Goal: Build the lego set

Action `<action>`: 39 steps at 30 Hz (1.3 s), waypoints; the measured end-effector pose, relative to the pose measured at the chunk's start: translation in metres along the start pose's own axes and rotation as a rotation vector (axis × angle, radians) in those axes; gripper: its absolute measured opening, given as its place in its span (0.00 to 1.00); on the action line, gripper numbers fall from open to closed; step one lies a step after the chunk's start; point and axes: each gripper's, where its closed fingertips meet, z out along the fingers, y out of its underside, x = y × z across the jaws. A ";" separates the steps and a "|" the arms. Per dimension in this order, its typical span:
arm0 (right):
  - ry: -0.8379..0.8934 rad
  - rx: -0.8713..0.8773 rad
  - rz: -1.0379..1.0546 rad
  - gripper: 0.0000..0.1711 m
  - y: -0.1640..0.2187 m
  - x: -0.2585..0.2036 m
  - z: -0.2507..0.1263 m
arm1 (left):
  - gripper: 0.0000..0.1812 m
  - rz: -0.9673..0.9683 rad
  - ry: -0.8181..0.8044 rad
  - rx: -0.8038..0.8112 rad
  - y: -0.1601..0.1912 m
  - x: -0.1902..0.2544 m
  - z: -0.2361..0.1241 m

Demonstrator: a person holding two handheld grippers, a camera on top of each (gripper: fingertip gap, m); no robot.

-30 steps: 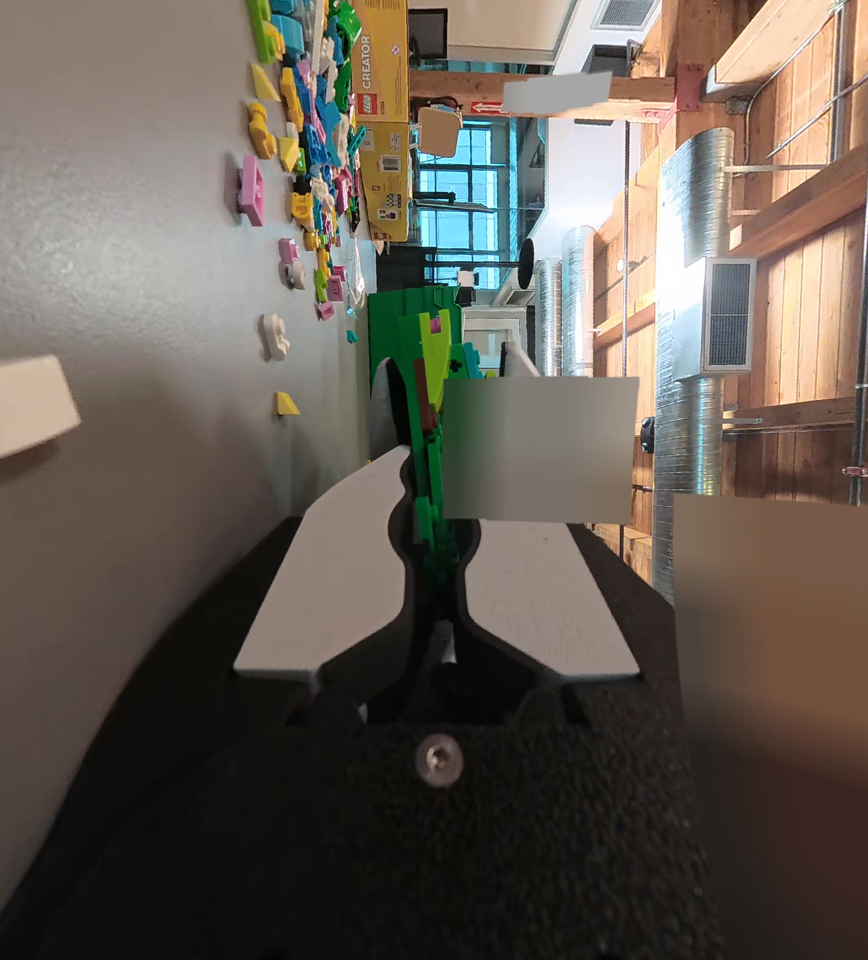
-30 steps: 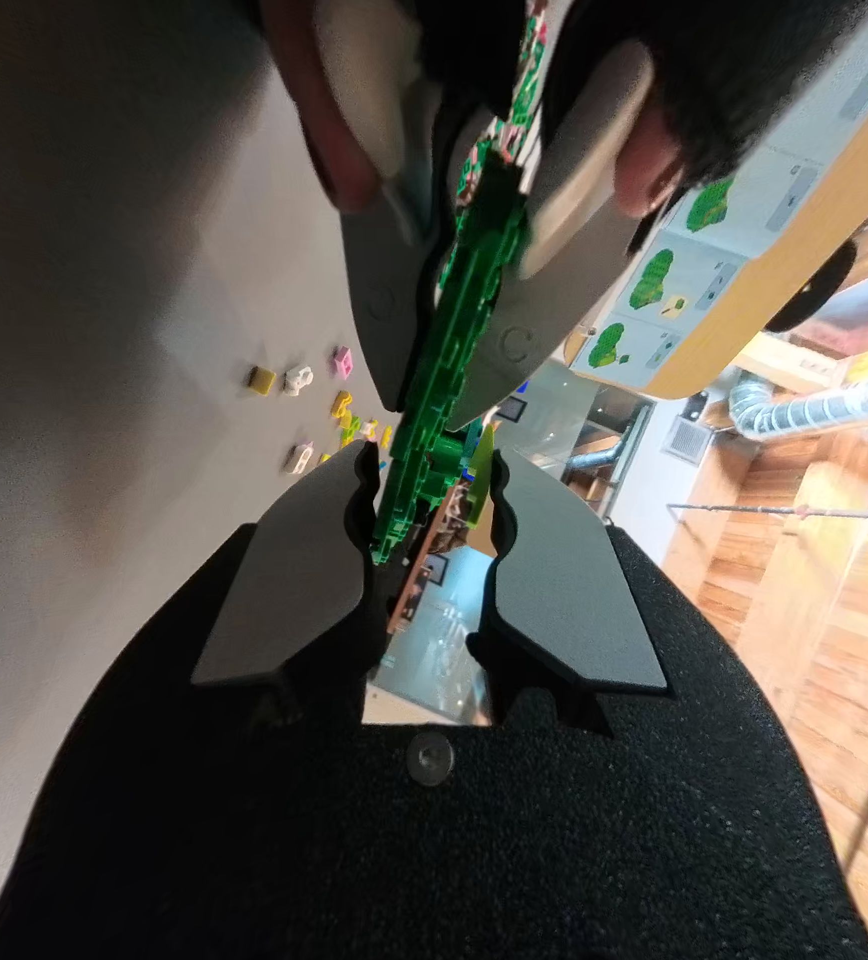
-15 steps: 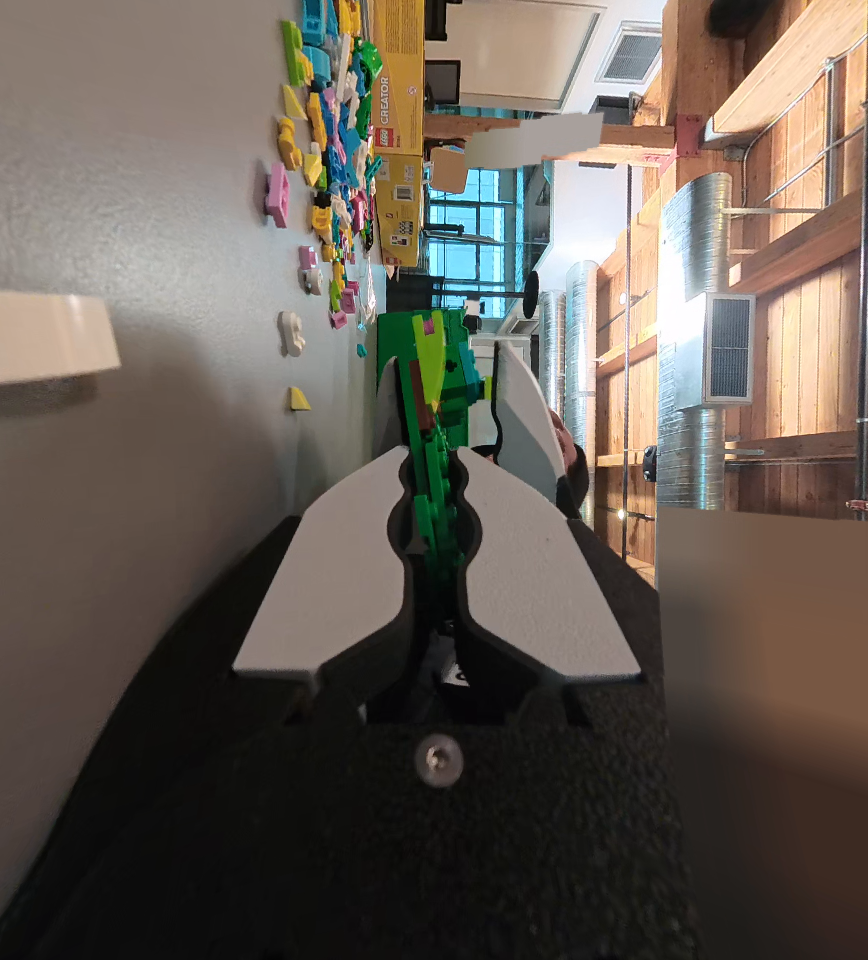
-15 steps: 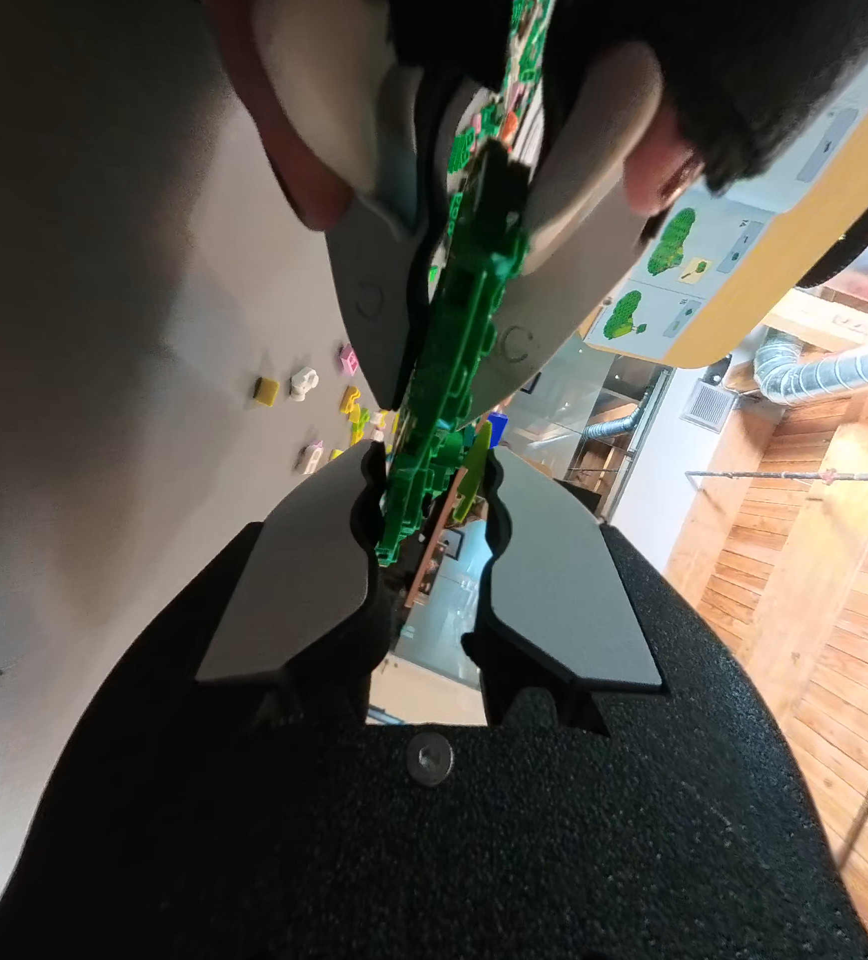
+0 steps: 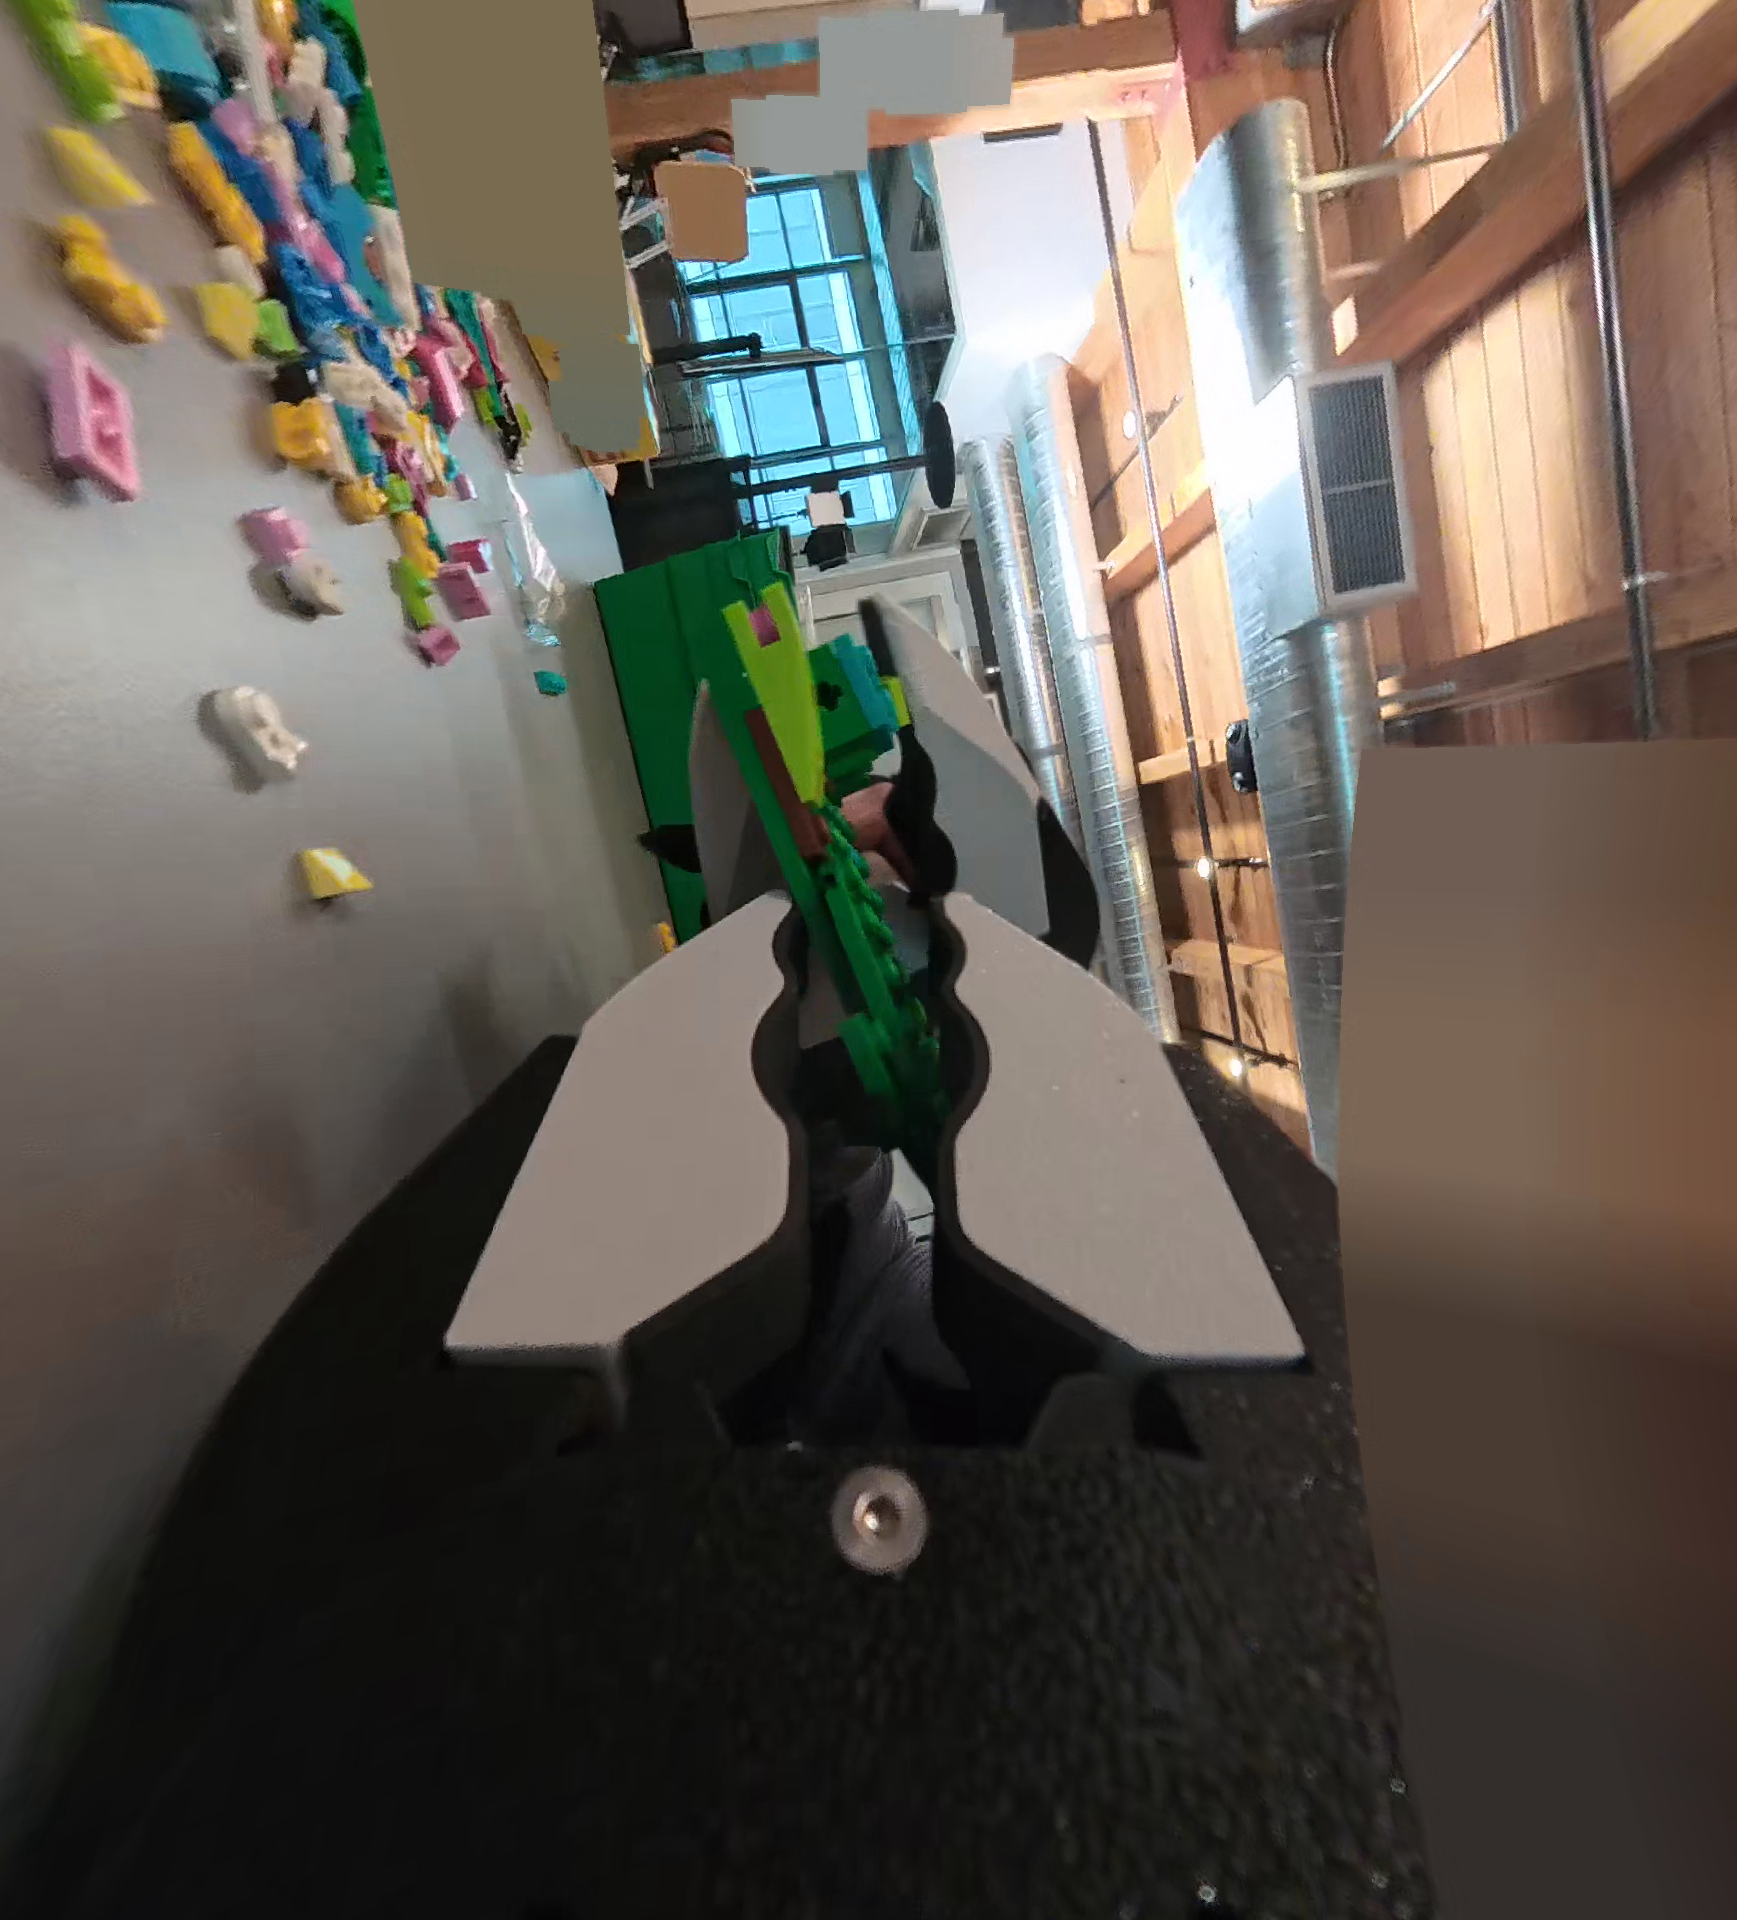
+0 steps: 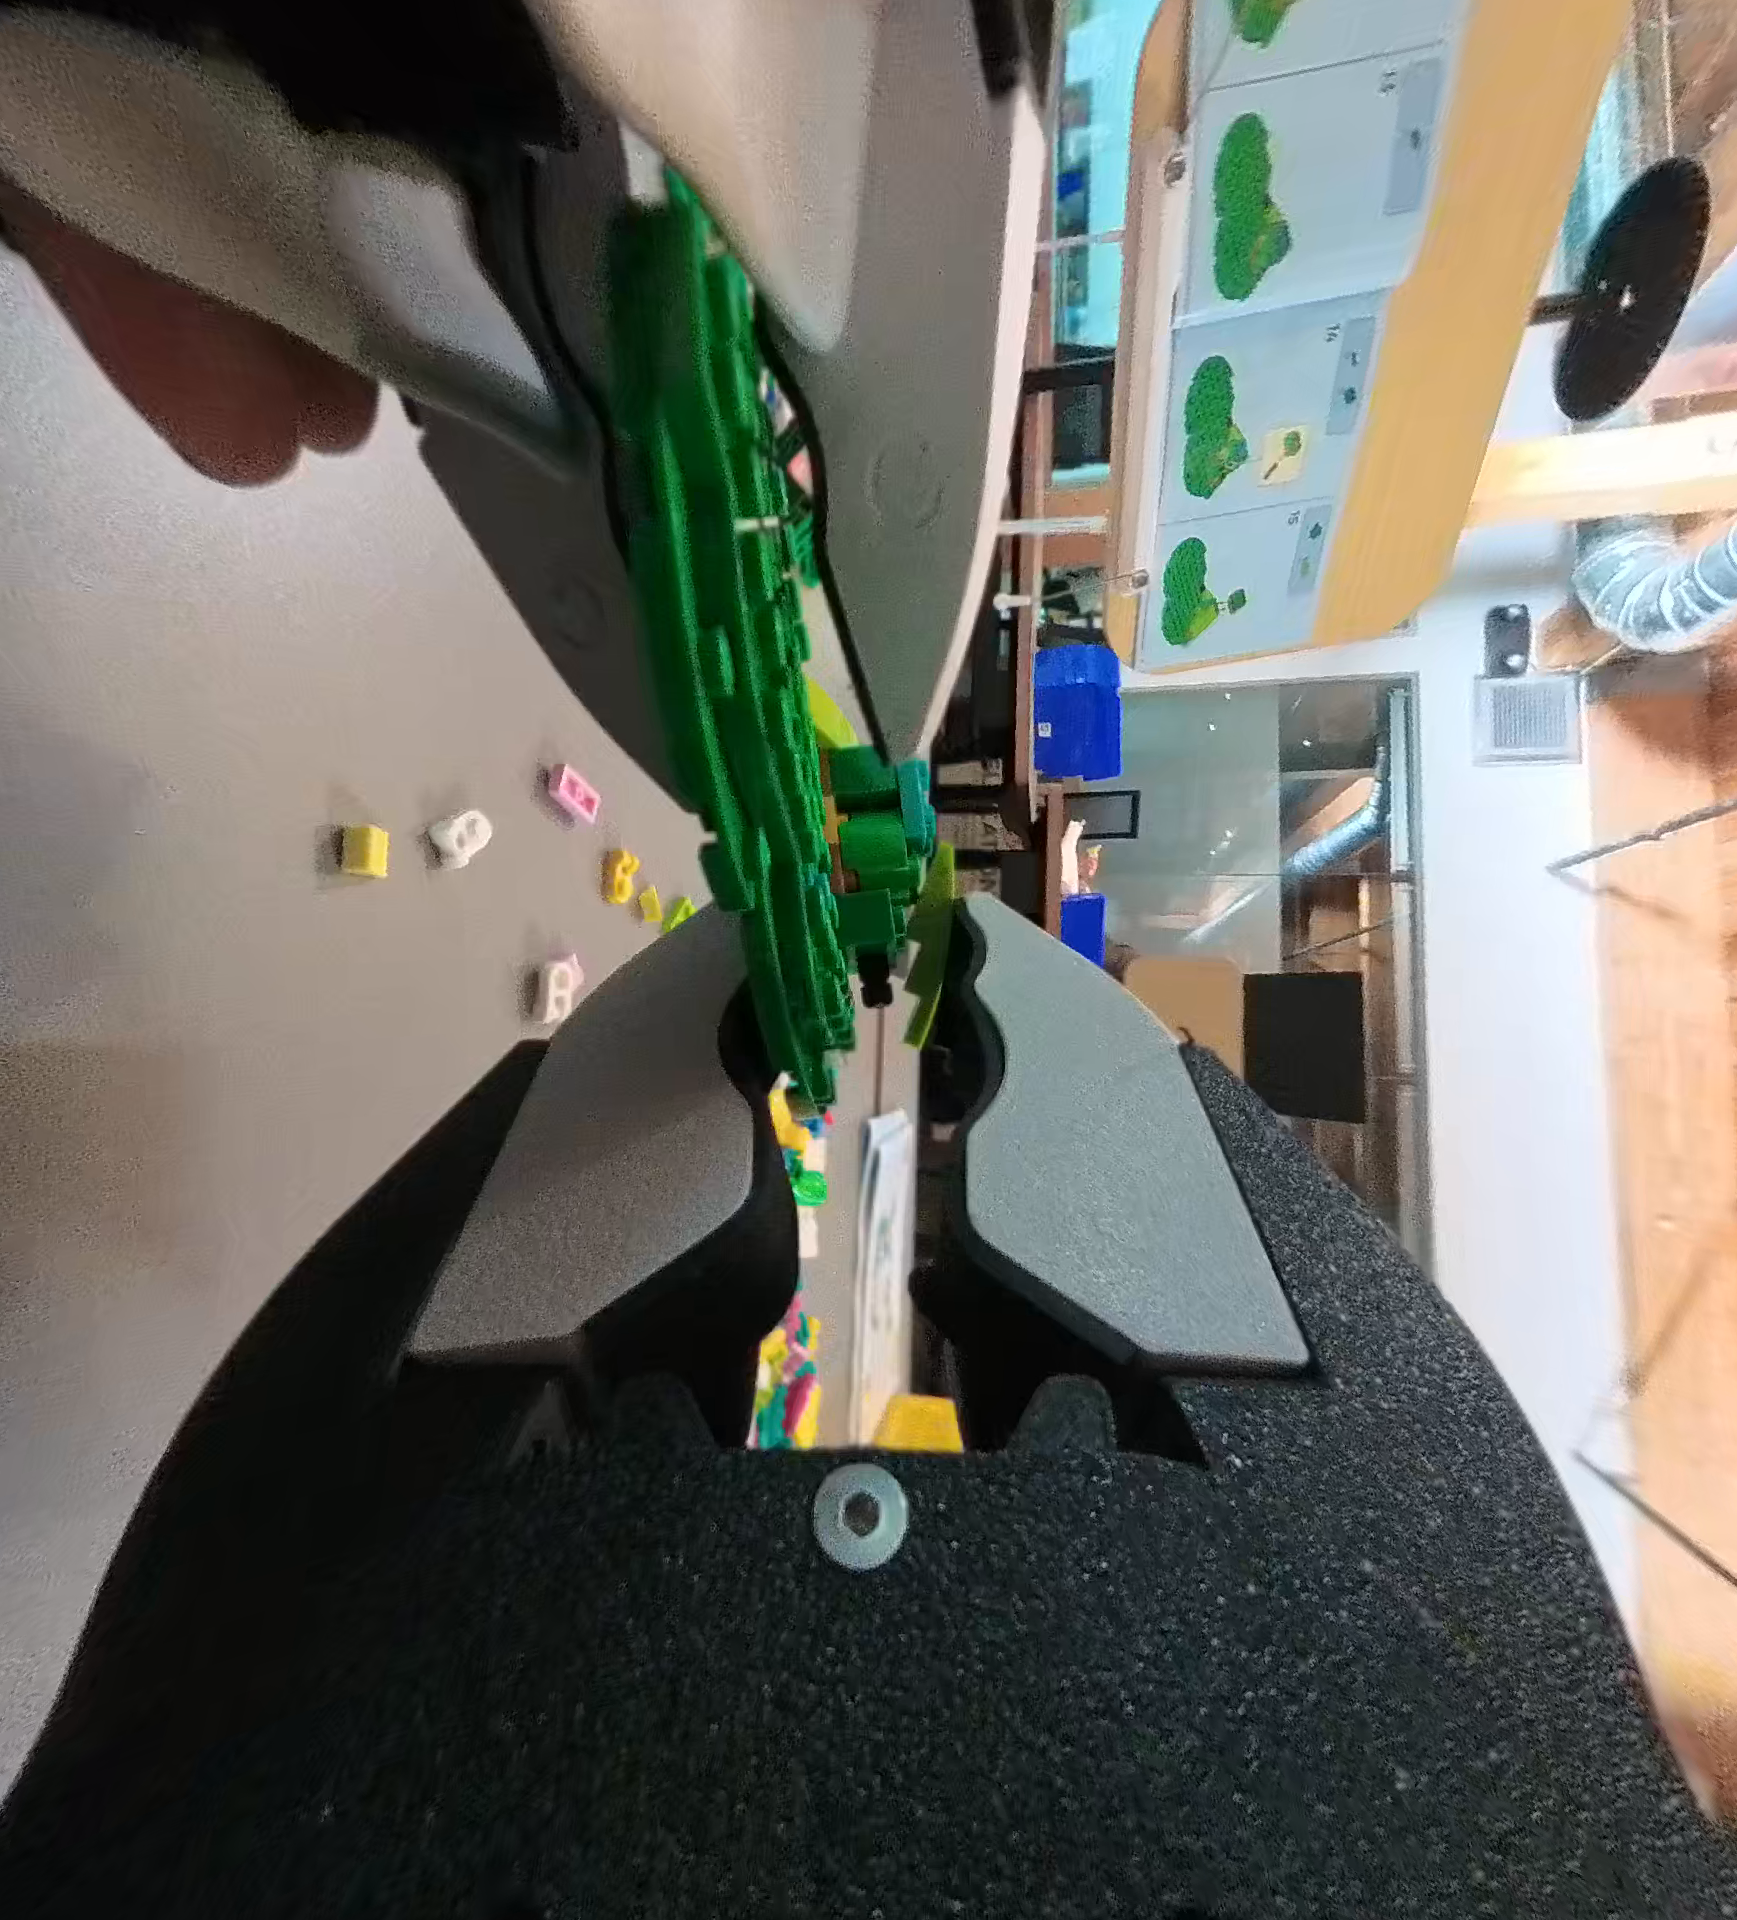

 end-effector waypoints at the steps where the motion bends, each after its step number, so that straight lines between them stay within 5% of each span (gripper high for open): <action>1: 0.003 0.014 0.030 0.16 0.000 0.002 -0.001 | 0.13 0.021 0.004 -0.007 0.000 0.003 0.001; 9: 0.038 0.072 0.174 0.16 0.012 0.015 -0.004 | 0.40 0.114 0.144 -0.001 -0.011 0.036 -0.004; 14: 0.046 0.127 0.268 0.16 0.018 0.019 -0.013 | 0.36 0.224 0.241 0.024 -0.031 0.055 -0.018; 18: 0.011 0.190 0.326 0.16 0.018 0.021 -0.016 | 0.25 0.759 0.048 -0.021 -0.049 0.040 -0.026; 22: -0.031 0.230 0.348 0.16 0.014 0.017 -0.016 | 0.30 1.546 -0.239 -0.140 -0.049 0.025 -0.018; 26: -0.084 0.246 0.372 0.16 0.011 0.010 -0.012 | 0.34 2.115 -0.310 -0.272 -0.029 0.013 0.001; 31: -0.125 0.237 0.363 0.16 0.009 0.008 -0.007 | 0.16 2.375 -0.282 -0.280 -0.020 0.005 0.011; 39: -0.163 0.200 0.277 0.16 0.008 0.016 0.003 | 0.05 2.491 -0.263 -0.349 -0.012 -0.001 0.013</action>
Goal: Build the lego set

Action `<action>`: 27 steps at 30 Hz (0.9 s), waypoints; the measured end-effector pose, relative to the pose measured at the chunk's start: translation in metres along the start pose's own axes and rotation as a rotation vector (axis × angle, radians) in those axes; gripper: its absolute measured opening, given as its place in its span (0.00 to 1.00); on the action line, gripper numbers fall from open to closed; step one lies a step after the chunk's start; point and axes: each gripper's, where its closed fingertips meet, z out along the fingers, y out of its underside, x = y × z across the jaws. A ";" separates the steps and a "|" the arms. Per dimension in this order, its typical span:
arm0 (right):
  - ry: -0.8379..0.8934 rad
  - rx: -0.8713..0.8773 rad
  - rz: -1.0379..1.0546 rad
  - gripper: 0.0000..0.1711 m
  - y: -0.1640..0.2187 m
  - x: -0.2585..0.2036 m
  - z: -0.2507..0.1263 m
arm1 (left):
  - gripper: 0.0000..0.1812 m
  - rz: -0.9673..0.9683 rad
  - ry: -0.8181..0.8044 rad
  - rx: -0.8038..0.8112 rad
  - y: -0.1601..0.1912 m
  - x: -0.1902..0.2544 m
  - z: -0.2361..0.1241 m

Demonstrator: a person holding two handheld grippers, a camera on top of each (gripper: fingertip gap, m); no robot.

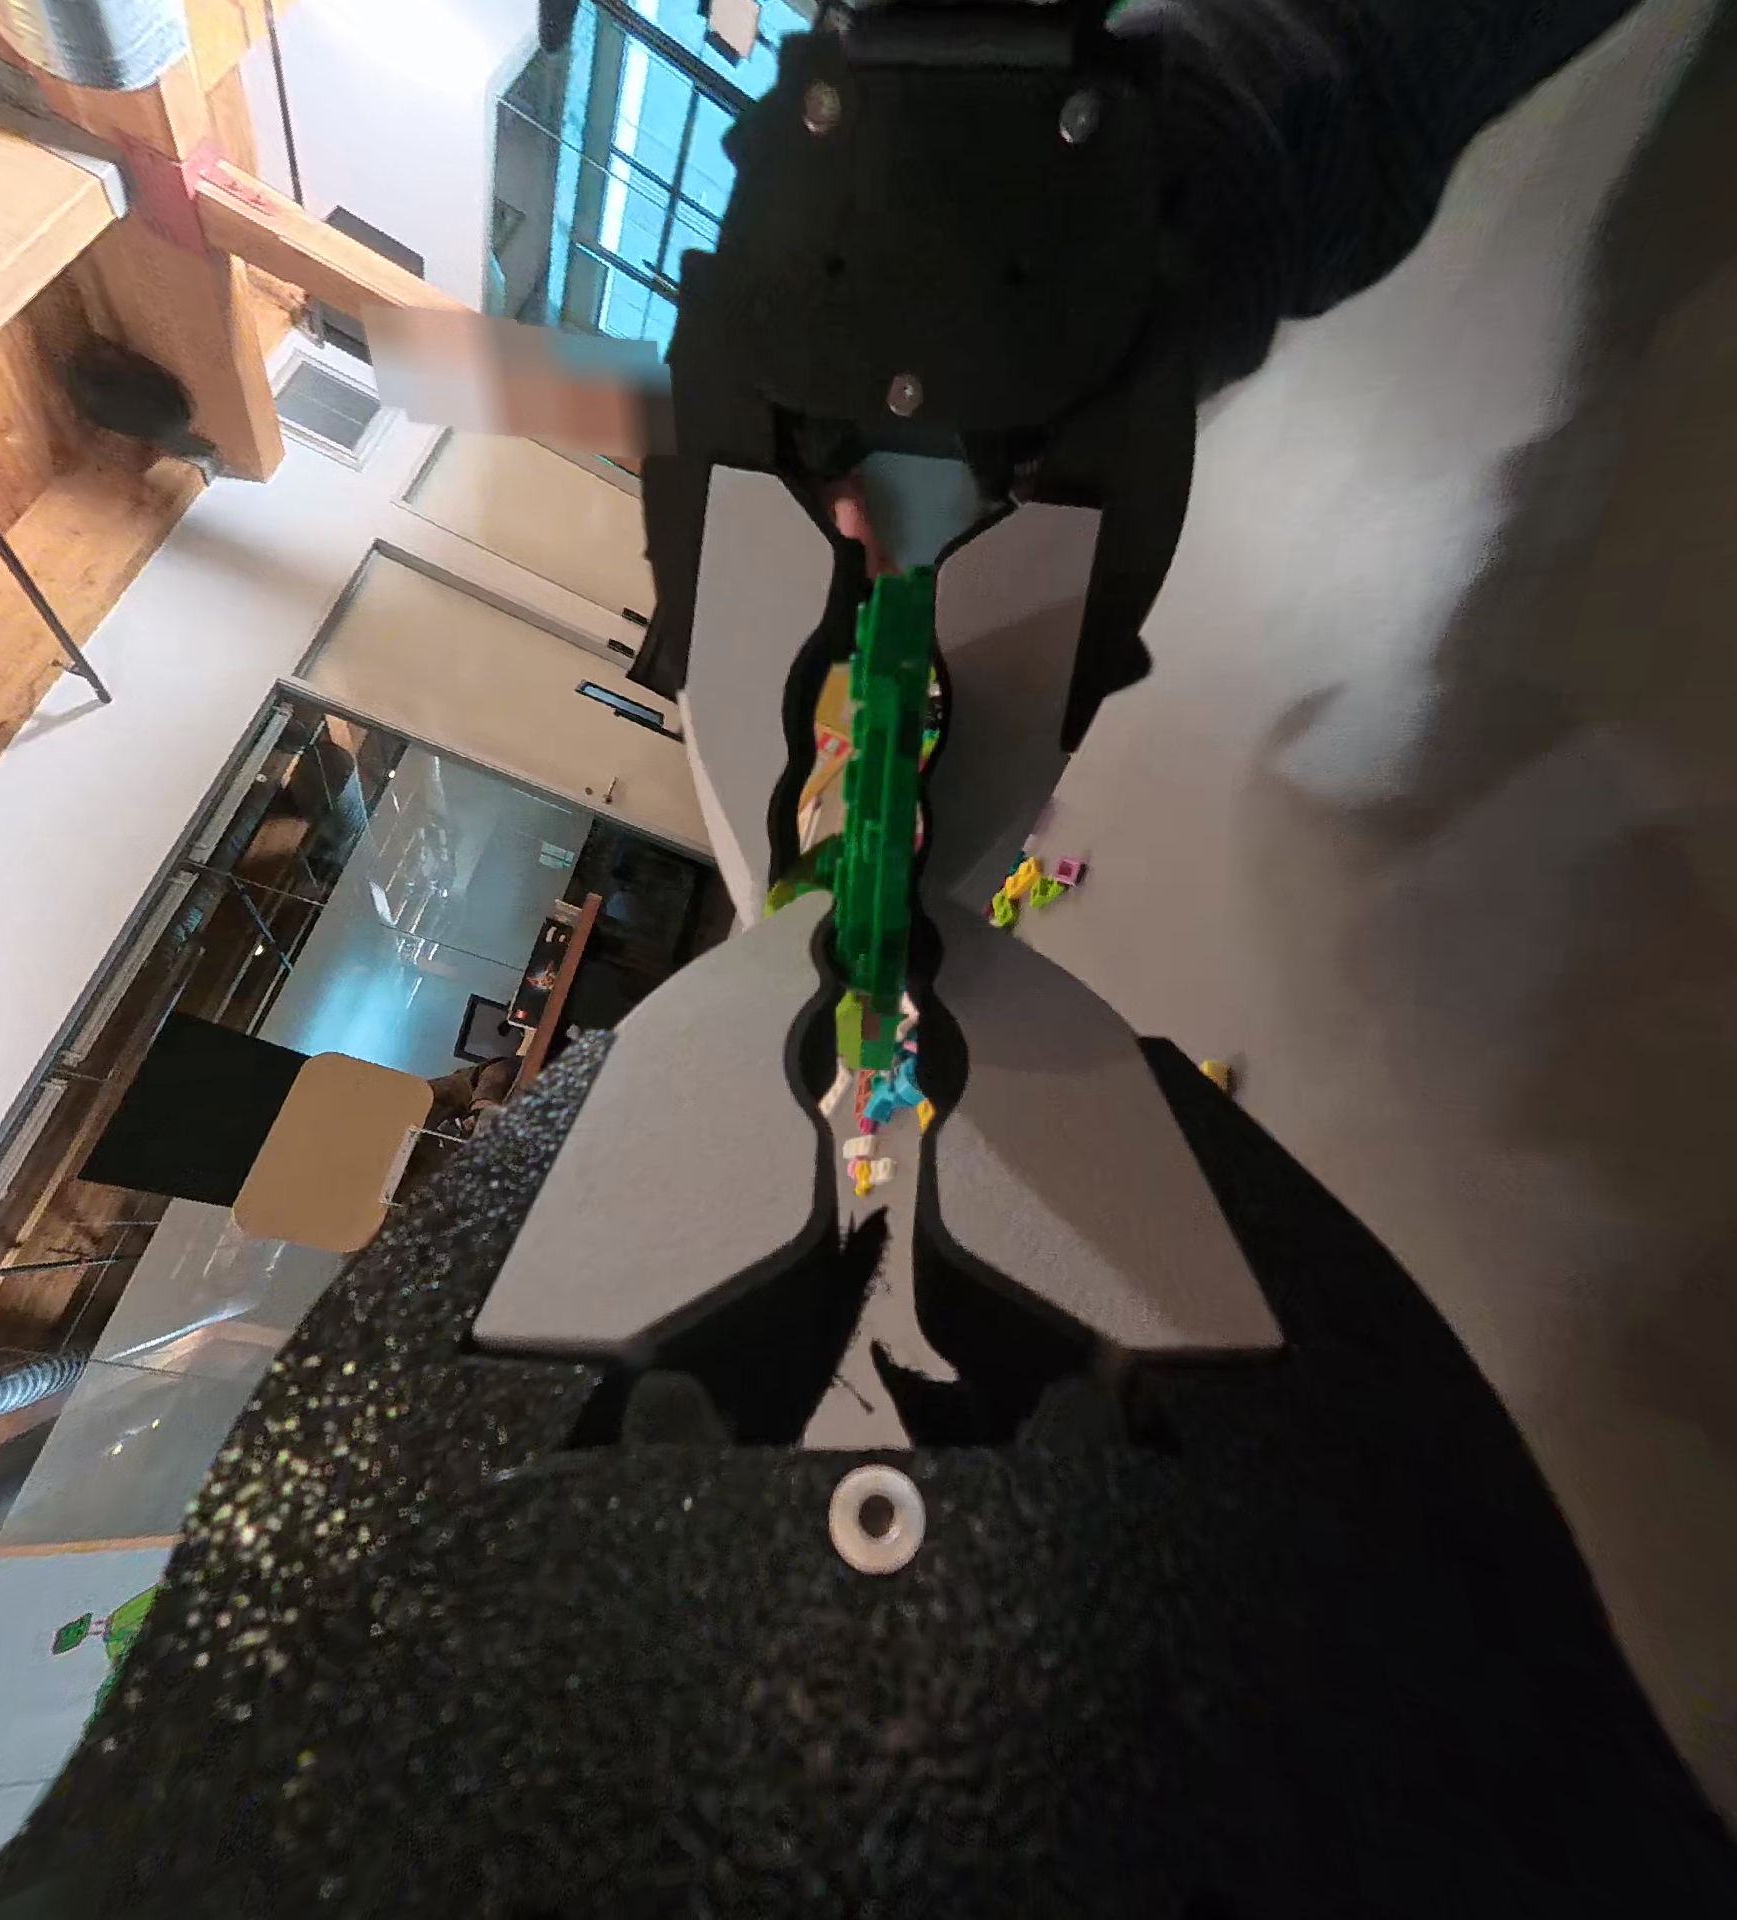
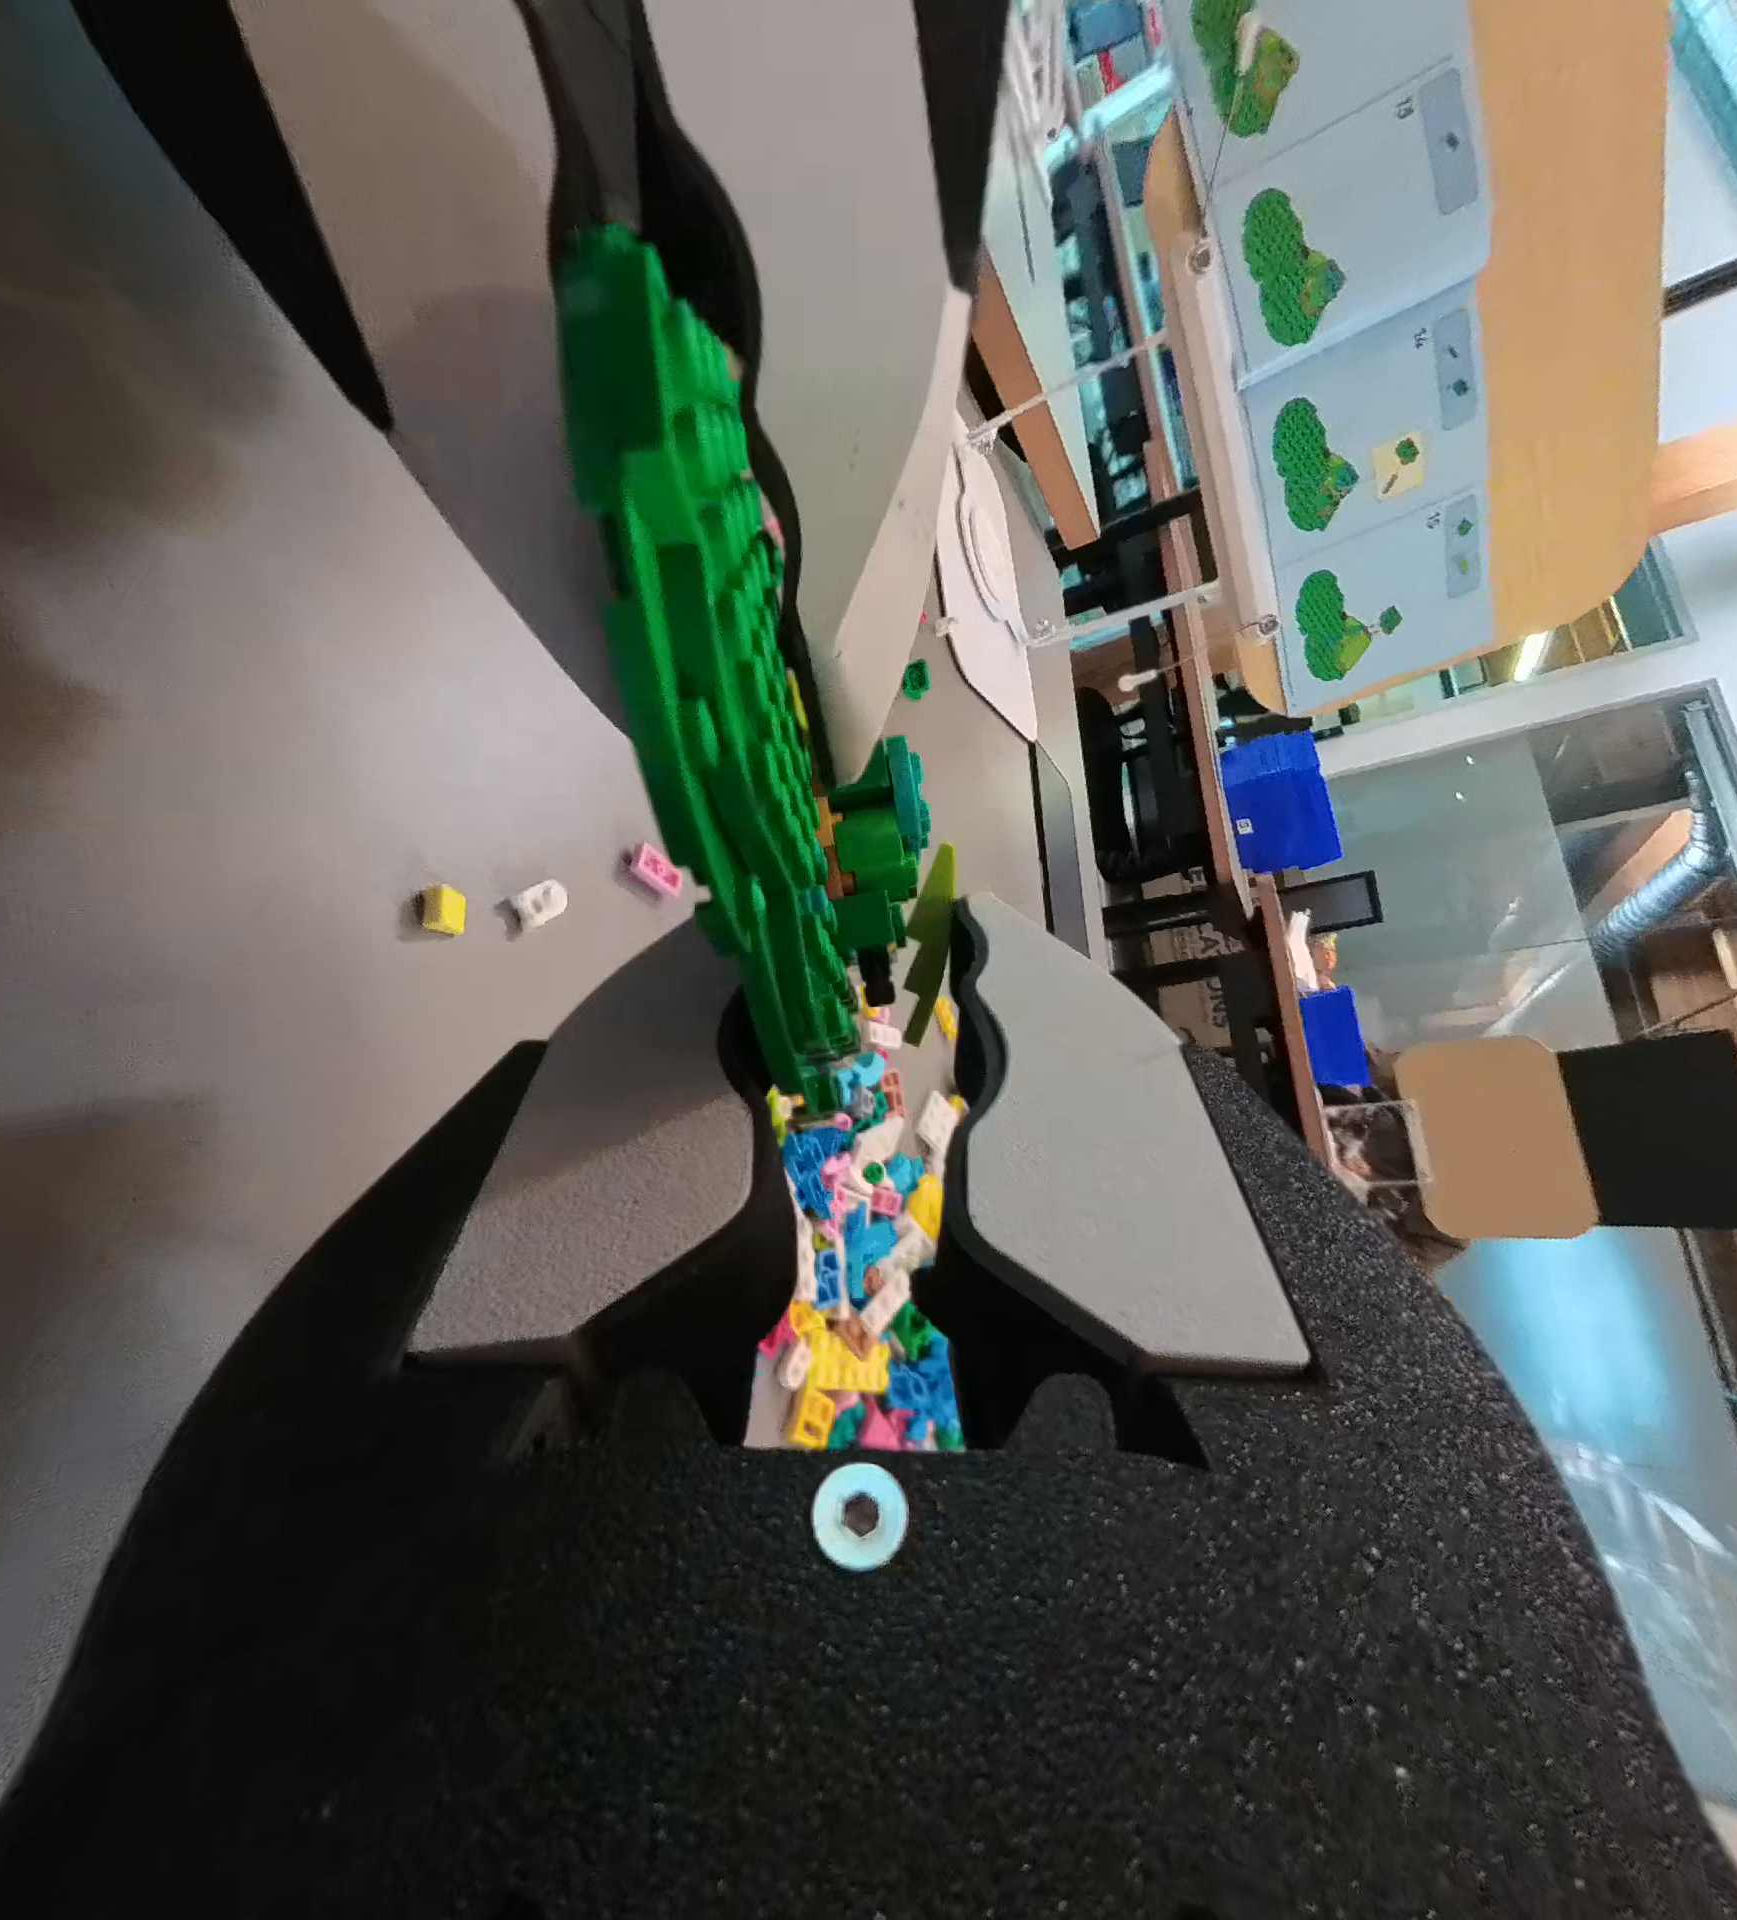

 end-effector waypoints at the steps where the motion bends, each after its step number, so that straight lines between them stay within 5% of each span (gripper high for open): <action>1: -0.005 -0.024 -0.029 0.16 0.002 0.001 0.001 | 0.05 0.017 0.012 -0.014 0.001 0.003 0.001; 18: 0.003 -0.381 -0.400 0.19 0.019 0.006 0.009 | 0.05 0.123 0.076 -0.157 0.016 0.021 0.006; 27: -0.067 -0.365 -0.413 0.21 0.024 -0.006 0.009 | 0.05 0.090 0.134 -0.150 0.017 0.031 0.008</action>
